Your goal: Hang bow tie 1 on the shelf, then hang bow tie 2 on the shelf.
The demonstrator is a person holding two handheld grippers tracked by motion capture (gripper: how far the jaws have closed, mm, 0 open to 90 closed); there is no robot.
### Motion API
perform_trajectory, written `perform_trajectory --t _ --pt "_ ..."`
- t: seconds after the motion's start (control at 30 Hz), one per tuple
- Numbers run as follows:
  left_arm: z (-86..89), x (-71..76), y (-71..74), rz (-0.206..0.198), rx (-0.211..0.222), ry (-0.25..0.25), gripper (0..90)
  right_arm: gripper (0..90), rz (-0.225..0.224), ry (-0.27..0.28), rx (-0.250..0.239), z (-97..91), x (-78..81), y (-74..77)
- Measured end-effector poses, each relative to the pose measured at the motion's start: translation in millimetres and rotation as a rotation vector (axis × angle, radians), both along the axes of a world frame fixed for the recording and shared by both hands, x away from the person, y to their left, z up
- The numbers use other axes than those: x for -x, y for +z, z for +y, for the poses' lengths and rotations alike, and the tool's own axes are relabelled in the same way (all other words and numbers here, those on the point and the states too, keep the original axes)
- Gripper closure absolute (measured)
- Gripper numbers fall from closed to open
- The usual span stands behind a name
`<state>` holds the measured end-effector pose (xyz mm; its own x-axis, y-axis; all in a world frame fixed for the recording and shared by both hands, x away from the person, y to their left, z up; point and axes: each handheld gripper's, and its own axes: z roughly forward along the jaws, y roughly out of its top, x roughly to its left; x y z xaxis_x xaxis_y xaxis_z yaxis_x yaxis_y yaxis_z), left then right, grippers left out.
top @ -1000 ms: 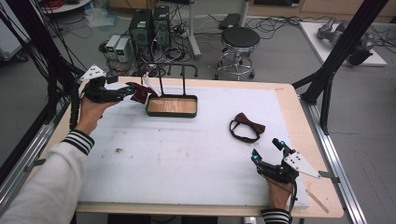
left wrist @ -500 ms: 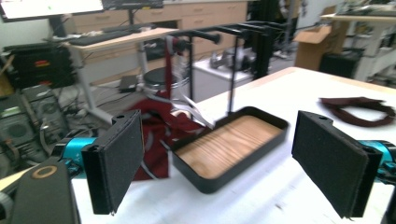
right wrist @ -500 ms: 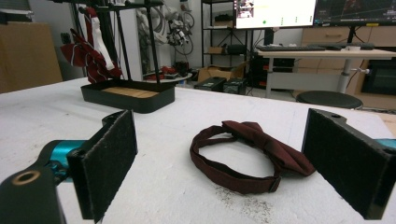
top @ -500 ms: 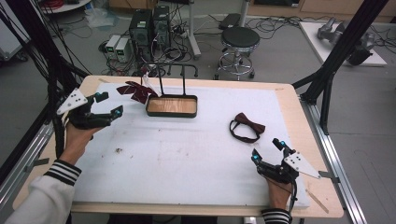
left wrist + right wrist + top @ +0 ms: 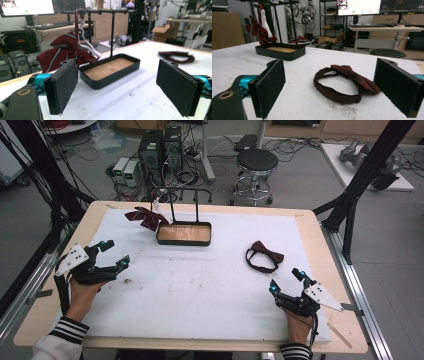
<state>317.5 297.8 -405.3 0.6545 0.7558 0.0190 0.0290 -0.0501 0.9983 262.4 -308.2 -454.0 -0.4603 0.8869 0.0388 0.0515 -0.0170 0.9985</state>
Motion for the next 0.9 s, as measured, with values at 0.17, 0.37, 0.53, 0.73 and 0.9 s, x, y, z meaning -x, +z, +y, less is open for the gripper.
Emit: perform_trajectory --t 0.17,0.37,0.53,0.73,0.9 --pt "3.6 3.1 -11.5 -0.004 0.015 0.002 17.5 9.6 0.002 -0.003 -0.003 0.0 0.1 0.0" --pt "4.2 4.9 -9.6 -0.019 0.016 0.011 17.5 9.6 0.000 -0.001 -0.001 -0.1 -0.1 0.0" --pt "5.6 4.7 -9.9 -0.019 0.012 0.016 17.5 9.7 0.007 -0.002 -0.004 -0.2 -0.3 0.1" --pt "4.3 7.8 -13.9 -0.022 0.006 0.014 17.5 9.7 0.004 -0.002 0.000 0.0 -0.1 0.3" --pt "3.9 12.0 -17.3 -0.027 0.009 0.013 17.5 9.7 0.022 0.014 -0.012 -2.8 -1.5 2.4"
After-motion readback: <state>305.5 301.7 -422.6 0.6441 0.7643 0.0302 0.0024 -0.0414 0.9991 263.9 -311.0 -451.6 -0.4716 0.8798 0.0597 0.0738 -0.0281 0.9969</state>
